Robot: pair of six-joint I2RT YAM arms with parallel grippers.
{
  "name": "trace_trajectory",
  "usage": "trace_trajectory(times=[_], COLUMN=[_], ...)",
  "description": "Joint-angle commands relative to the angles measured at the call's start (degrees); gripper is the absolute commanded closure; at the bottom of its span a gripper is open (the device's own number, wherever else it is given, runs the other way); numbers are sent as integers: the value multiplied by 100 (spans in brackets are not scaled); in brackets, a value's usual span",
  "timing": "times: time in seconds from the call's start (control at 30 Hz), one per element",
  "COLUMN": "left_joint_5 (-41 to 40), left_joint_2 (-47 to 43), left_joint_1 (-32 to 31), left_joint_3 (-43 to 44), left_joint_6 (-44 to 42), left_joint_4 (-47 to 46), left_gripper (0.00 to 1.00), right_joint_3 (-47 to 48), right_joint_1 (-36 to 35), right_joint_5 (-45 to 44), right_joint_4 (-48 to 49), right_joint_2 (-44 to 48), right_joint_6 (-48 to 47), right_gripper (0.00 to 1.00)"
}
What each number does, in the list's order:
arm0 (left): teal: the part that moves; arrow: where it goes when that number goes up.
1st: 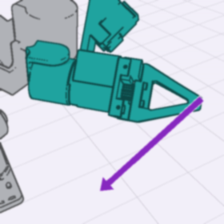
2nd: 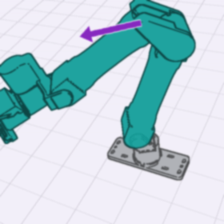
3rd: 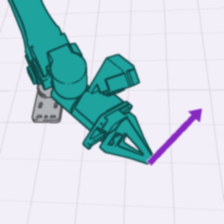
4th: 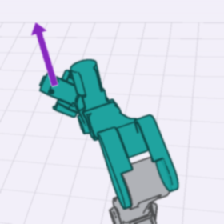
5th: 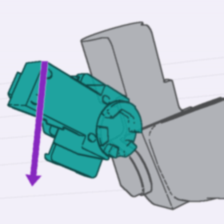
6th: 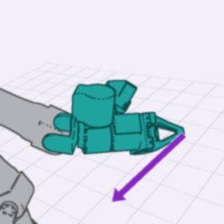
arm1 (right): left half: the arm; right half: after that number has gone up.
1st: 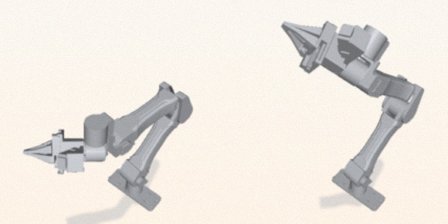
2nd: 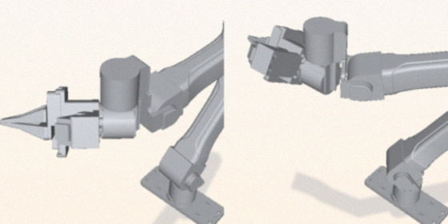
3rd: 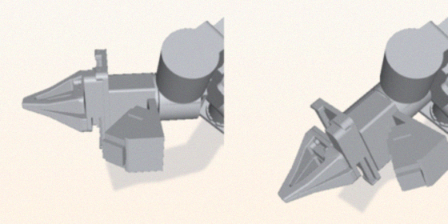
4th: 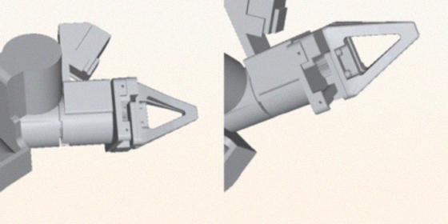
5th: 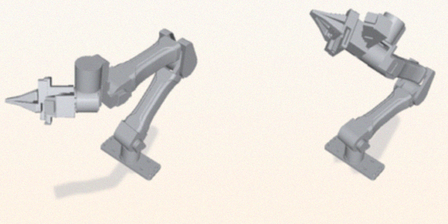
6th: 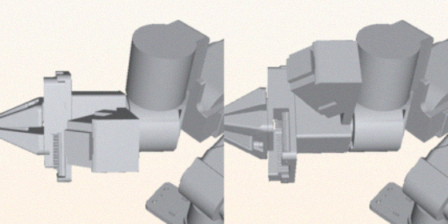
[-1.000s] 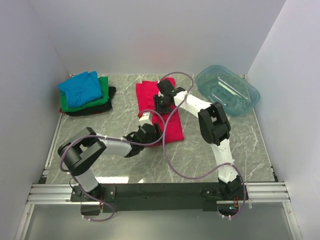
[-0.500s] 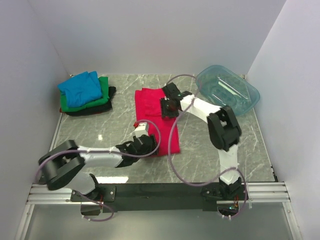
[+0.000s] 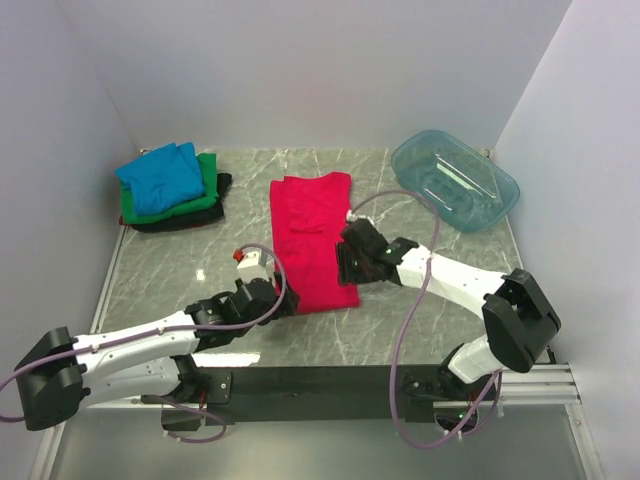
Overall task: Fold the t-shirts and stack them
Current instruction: Fold the tshirt
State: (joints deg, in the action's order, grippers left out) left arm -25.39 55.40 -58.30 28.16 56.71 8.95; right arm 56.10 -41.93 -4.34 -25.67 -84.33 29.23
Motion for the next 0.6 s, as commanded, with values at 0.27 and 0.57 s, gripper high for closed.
trace_trajectory(times=[0.27,0.57], left_joint_5=[-10,7], left_joint_2=[515,1051], left_joint_1=[135,196], left_joint_3=[-469,-347], left_joint_6=[666,631], left_joint_4=[195,230], left_gripper=[25,25], right_joint_3=[-617,-995], right_joint_1=[-245,-447], right_joint_5=[-691,-726], right_joint_4=[-8,80], right_joint_2=[31,-171], right_joint_6=[601,873], right_gripper=[43,43])
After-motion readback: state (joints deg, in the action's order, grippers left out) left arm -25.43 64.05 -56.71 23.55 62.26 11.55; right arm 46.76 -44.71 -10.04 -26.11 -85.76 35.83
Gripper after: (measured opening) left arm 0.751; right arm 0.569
